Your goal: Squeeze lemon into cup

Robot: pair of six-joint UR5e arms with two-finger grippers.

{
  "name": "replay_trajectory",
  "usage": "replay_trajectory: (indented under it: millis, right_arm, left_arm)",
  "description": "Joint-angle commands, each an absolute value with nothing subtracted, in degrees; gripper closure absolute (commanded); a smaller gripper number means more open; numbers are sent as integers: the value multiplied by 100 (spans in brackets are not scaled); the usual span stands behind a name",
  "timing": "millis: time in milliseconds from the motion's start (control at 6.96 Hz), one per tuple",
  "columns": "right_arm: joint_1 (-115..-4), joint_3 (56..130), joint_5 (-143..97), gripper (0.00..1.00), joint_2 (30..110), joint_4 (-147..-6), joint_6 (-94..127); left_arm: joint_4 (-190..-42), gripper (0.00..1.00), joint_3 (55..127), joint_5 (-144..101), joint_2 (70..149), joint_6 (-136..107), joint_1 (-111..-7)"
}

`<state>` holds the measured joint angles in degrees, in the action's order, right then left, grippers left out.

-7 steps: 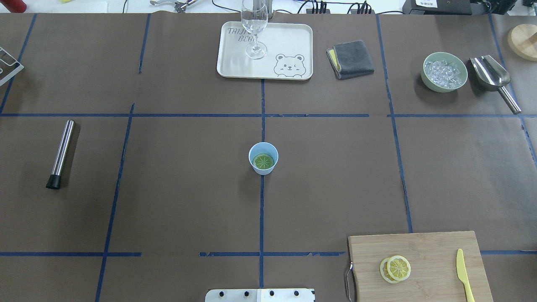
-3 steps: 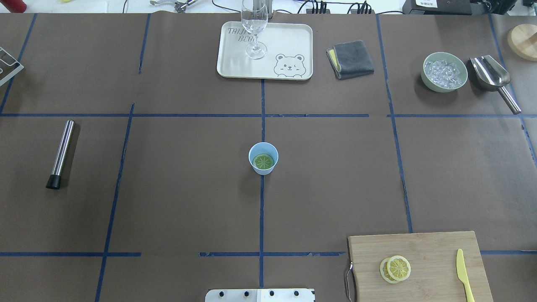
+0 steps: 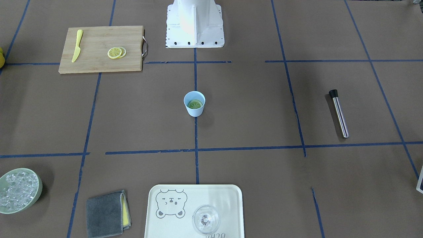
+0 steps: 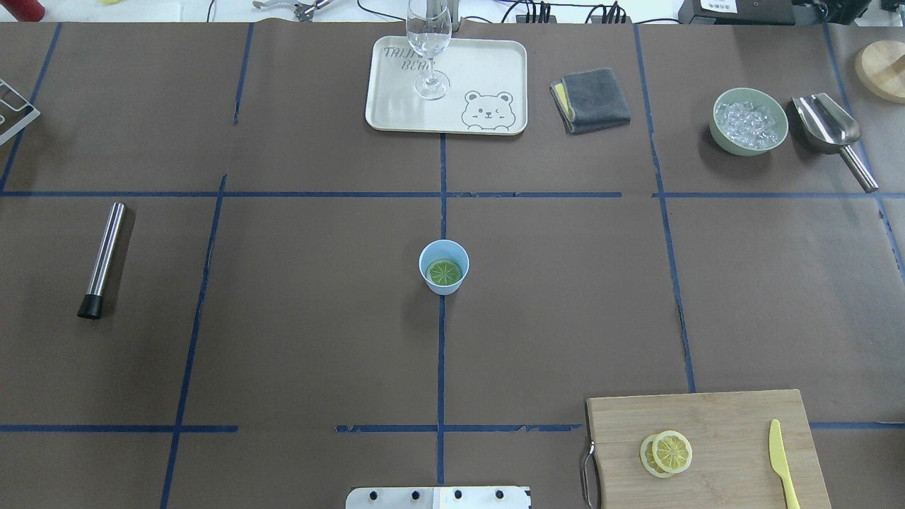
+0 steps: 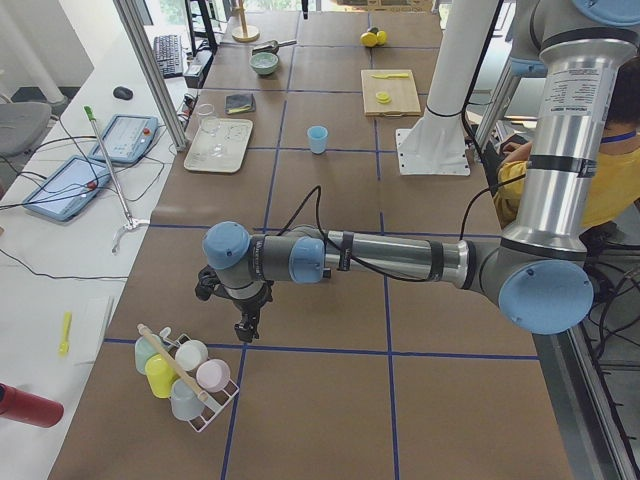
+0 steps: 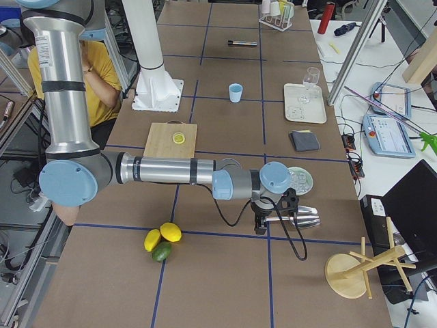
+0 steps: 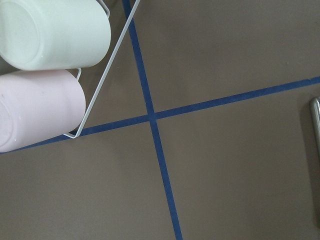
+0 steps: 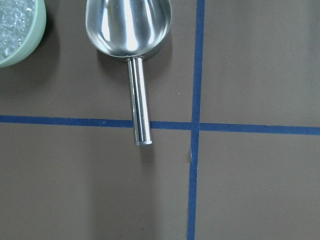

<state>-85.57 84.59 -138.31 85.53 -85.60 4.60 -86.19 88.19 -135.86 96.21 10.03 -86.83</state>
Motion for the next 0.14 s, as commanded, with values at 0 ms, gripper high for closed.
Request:
replay_trajectory:
  millis: [0]
  right_arm:
    - [-8561, 8455, -13957, 0, 8508, -8543, 527]
  left_arm:
    - [-8622, 0, 8815, -13579, 9659, 976, -8736]
